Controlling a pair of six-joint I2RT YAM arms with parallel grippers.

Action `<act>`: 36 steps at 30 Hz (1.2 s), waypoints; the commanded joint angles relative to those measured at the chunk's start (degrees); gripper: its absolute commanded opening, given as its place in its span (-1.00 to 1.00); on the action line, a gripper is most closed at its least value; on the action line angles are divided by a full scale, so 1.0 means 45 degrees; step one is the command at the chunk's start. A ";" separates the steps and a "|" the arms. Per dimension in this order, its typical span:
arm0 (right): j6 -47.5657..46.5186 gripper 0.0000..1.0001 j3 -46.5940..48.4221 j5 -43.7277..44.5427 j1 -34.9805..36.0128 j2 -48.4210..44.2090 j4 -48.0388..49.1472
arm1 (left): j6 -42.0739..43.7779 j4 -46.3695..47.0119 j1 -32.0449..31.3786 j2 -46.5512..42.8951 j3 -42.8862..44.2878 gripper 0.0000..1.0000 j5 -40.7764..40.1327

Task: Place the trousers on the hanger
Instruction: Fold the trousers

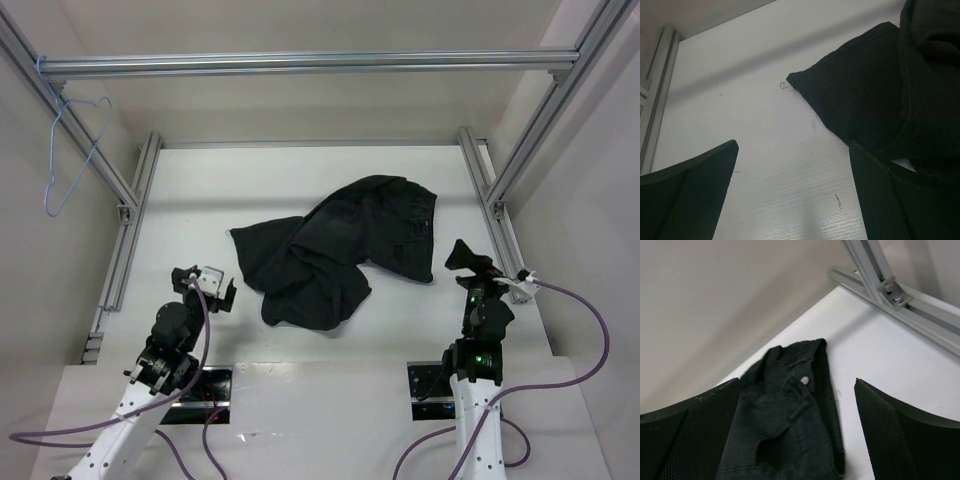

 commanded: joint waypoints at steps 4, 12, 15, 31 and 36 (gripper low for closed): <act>0.1036 1.00 -0.0009 -0.1012 0.0094 -0.0250 0.1452 | 0.4045 0.1329 -0.0023 -0.0250 0.0969 0.99 0.2477; -0.1267 1.00 0.2365 -0.4102 0.0211 0.3491 0.1335 | 0.5131 0.1014 -0.0023 0.1848 0.3096 0.99 -0.0423; -0.2379 1.00 0.5286 -0.3812 0.0951 0.8135 0.0948 | 0.3922 0.0353 -0.0023 0.5414 0.5398 0.99 -0.0992; -0.6367 1.00 1.1415 0.0056 0.3864 1.6799 0.0240 | -0.0323 -1.1792 0.1949 2.1538 1.8151 0.85 0.7523; -0.6953 1.00 1.2699 -0.0952 0.3864 1.8808 0.0323 | 0.0654 -1.3947 0.2221 2.5543 2.2236 0.85 0.6433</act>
